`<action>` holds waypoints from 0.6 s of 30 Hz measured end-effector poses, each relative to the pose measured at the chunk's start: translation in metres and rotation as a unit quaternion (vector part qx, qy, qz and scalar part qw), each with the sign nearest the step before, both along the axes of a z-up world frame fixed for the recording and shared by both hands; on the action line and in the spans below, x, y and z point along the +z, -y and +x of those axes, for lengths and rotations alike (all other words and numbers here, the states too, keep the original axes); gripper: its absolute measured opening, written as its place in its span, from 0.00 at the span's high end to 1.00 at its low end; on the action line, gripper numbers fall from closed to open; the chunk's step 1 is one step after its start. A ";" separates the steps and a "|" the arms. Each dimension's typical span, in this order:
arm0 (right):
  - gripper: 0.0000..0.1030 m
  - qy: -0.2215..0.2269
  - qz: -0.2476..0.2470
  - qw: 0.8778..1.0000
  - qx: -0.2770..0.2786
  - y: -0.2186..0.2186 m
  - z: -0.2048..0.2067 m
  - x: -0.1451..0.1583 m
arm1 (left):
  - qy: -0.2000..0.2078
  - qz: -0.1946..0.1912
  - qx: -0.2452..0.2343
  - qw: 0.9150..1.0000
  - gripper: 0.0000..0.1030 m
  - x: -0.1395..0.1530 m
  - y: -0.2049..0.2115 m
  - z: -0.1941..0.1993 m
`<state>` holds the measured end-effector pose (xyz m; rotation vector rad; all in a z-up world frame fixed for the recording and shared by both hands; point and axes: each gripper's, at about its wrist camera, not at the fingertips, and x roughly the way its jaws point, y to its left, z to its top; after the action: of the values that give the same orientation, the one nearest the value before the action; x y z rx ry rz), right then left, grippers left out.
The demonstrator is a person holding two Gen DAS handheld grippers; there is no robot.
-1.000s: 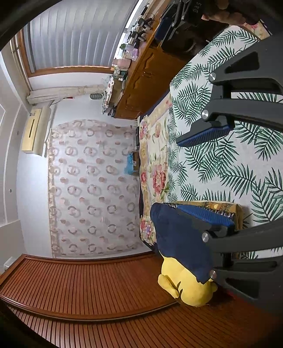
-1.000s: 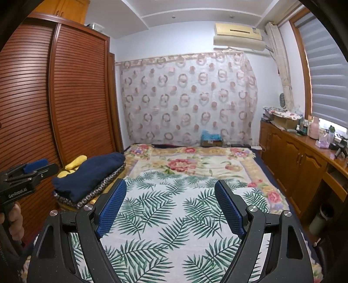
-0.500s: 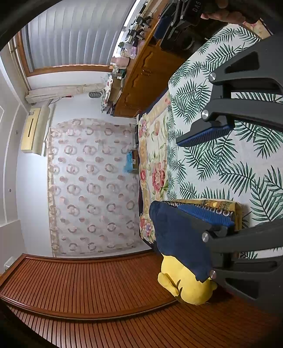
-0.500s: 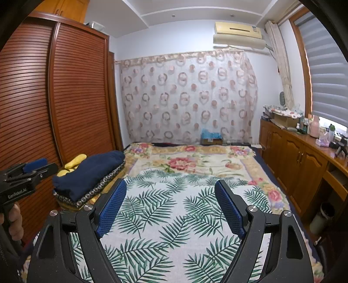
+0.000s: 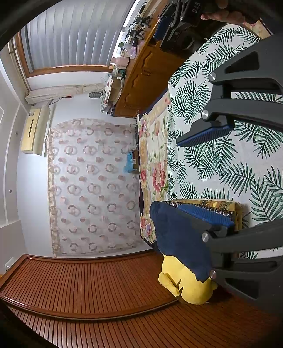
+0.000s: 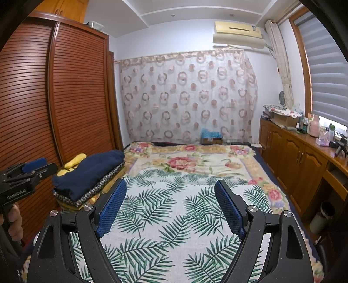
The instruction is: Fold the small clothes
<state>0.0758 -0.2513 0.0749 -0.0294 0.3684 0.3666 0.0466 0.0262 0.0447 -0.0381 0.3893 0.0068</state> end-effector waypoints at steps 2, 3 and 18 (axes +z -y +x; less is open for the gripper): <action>0.17 0.001 0.000 1.000 0.000 0.000 0.000 0.000 | 0.000 0.000 0.000 1.000 0.47 0.000 0.000 0.000; 0.17 0.000 0.000 1.000 -0.001 0.000 -0.001 0.000 | 0.000 0.000 0.000 1.000 0.47 0.000 0.000 0.000; 0.17 0.000 0.001 1.000 0.000 0.000 0.000 0.002 | 0.000 0.001 0.000 1.000 0.47 -0.002 0.000 0.000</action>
<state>0.0757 -0.2511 0.0767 -0.0281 0.3678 0.3659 0.0469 0.0261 0.0431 -0.0354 0.3894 0.0074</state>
